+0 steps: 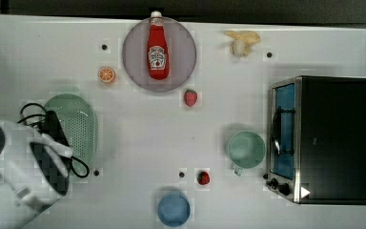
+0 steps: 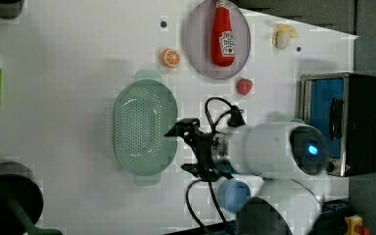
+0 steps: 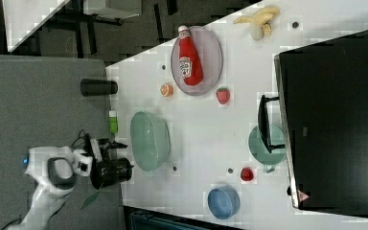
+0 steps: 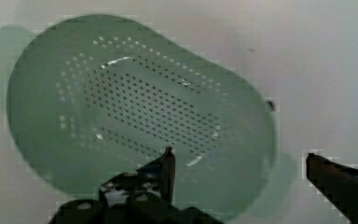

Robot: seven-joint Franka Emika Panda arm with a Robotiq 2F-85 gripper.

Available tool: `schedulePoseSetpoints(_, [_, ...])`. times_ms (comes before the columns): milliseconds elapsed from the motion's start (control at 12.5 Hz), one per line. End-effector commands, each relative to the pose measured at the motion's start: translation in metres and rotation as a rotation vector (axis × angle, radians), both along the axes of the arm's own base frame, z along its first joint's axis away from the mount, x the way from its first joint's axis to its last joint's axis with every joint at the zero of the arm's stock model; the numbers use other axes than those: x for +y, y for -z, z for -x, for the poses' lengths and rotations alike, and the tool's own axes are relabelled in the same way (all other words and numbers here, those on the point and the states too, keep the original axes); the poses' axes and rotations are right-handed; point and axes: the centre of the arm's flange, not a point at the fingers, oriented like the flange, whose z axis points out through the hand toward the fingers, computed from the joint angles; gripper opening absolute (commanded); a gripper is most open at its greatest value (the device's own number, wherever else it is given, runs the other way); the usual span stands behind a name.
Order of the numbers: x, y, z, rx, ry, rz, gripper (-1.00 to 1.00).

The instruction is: Drag strainer left to right.

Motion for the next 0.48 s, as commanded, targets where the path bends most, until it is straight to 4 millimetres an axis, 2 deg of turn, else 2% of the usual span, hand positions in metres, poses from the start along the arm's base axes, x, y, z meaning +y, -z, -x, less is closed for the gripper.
schedulePoseSetpoints(80, [-0.018,0.049,-0.021,0.036,0.245,0.014,1.0])
schedulePoseSetpoints(320, [-0.015,0.095,-0.025,0.033,0.261,-0.026,1.0])
schedulePoseSetpoints(480, [-0.024,0.12,-0.028,0.037,0.264,-0.021,1.0])
